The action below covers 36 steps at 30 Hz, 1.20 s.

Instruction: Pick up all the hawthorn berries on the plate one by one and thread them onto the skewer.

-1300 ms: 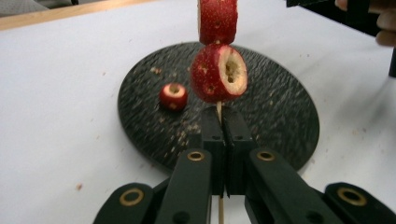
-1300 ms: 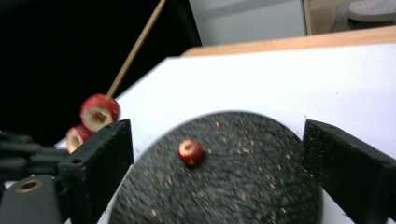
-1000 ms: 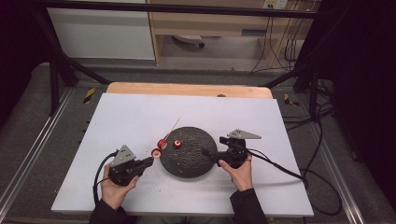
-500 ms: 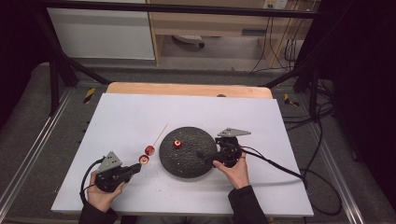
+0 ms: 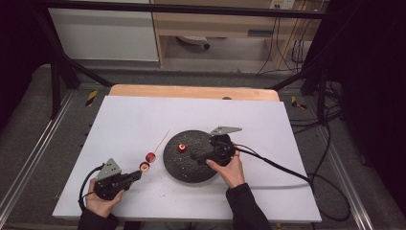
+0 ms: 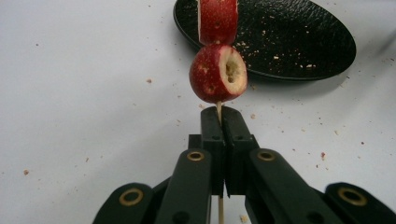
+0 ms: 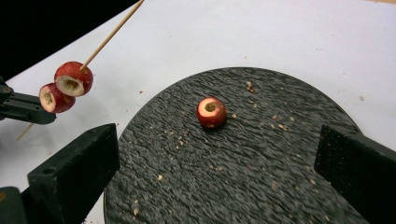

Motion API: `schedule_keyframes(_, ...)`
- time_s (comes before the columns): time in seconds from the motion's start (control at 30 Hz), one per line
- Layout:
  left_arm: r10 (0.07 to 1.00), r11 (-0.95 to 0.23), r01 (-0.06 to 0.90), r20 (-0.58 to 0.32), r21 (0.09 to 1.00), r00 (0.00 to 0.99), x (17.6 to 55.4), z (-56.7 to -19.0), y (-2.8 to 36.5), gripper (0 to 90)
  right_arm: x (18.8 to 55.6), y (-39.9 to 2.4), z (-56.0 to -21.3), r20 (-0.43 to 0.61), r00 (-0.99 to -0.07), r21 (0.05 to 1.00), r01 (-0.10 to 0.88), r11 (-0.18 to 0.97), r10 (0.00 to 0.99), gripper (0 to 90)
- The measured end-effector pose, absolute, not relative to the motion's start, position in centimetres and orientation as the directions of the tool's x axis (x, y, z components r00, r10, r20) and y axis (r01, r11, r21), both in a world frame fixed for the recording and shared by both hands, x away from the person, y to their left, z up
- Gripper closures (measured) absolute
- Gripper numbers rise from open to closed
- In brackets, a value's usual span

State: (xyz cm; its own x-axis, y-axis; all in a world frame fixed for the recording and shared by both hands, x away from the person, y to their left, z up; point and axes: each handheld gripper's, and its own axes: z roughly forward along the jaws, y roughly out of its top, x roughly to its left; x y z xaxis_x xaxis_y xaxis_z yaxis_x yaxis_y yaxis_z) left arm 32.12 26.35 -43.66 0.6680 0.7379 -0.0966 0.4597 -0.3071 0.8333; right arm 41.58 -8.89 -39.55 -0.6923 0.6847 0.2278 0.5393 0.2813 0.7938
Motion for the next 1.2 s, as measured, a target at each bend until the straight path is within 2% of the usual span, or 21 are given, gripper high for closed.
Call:
schedule_keyframes(0.3,0.745,-0.304,0.465,-0.097,0.831,0.66,32.3,-43.7,26.5,88.3,43.4,-5.8,-39.6,0.218,-0.709,0.744,0.565,0.357,0.67,2.8)
schedule_keyframes(0.6,0.75,-0.302,0.471,-0.099,0.829,0.654,32.4,-43.7,26.5,88.3,45.6,-3.9,-39.4,0.182,-0.714,0.682,0.587,0.437,0.676,9.8)
schedule_keyframes(1.03,0.754,-0.3,0.474,-0.098,0.828,0.649,32.5,-43.7,26.6,88.3,47.4,-1.6,-40.0,0.068,-0.761,0.572,0.56,0.599,0.646,29.6)
schedule_keyframes(1.2,0.755,-0.3,0.476,-0.099,0.826,0.648,32.5,-43.8,26.6,88.3,48.1,-1.2,-40.3,0.083,-0.763,0.55,0.571,0.609,0.641,39.6)
